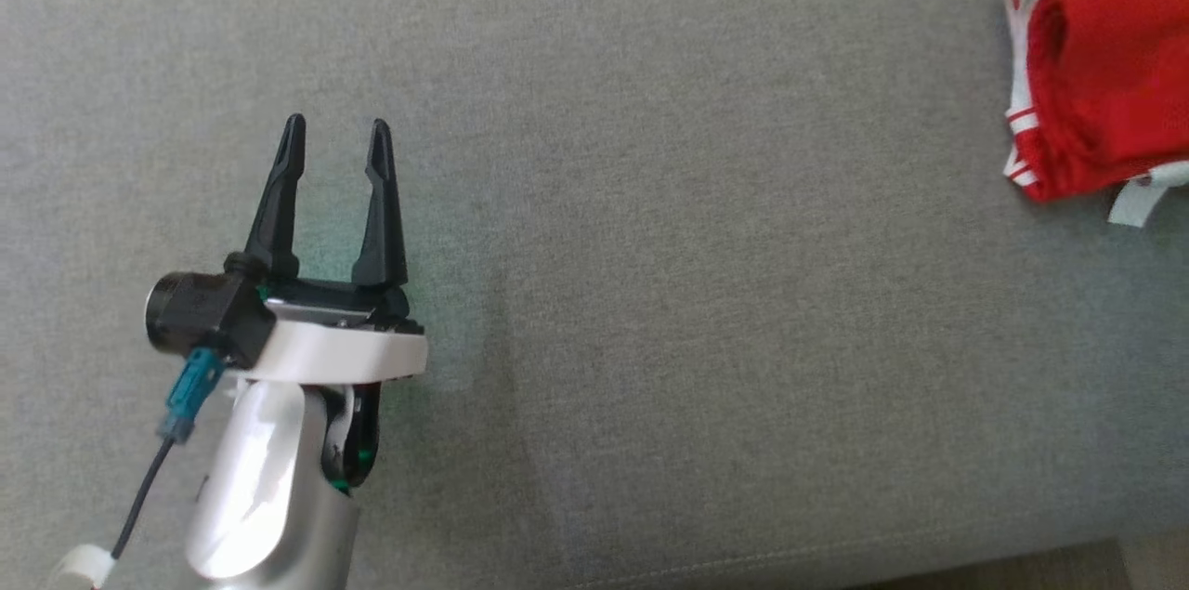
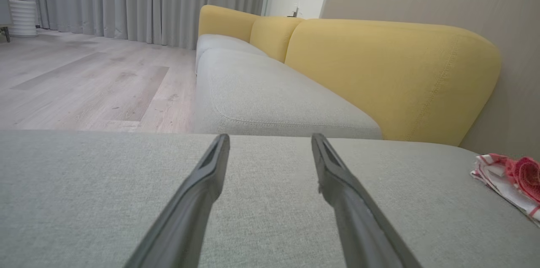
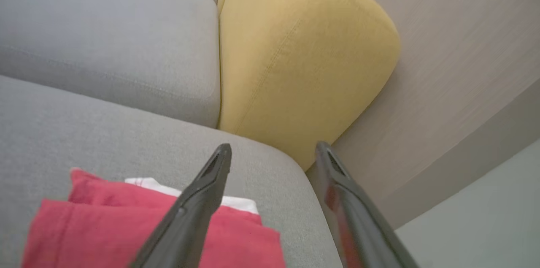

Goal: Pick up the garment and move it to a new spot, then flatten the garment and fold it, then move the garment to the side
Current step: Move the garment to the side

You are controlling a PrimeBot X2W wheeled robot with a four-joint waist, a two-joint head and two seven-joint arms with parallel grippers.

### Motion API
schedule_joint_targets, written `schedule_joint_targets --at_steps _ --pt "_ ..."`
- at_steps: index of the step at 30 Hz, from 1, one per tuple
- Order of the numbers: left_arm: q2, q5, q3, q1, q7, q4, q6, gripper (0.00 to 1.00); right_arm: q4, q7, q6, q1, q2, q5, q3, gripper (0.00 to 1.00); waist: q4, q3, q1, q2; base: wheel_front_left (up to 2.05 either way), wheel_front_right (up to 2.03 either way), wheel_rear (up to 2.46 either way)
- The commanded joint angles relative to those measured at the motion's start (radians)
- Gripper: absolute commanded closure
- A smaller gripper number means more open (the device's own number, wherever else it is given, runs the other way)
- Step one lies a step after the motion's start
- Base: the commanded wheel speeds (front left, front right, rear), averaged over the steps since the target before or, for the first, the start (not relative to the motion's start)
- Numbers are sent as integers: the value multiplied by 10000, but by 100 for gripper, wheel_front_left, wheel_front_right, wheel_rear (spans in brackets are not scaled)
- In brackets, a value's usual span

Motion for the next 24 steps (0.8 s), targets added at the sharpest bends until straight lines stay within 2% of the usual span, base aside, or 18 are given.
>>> schedule_joint_targets --at_steps 1,5,13,17,20,24 --pt "76 6 321 -38 -51 -276 -23 0 -469 -139 -9 -4 -87 18 20 0 -4 -192 0 0 0 0 0" --pt "76 -87 392 165 -51 -310 59 0 -1201 -345 -9 106 722 218 221 0 40 -691 0 0 0 0 0" --pt "76 -234 511 772 -51 -501 217 0 -2893 -746 -9 1113 3067 1140 754 0 246 -1676 0 0 0 0 0" --pt "76 -420 571 1072 -51 -612 364 0 -3182 -1077 -9 1987 4185 1568 793 0 385 -2077 0 0 0 0 0" --pt "76 -511 515 1314 -51 -731 459 0 -3122 -1357 -9 2821 4572 1858 942 0 483 -2329 0 0 0 0 0" --pt "76 -435 507 1655 -51 -751 437 0 -2819 -1732 -9 3824 4674 2589 1201 0 531 -2504 0 0 0 0 0"
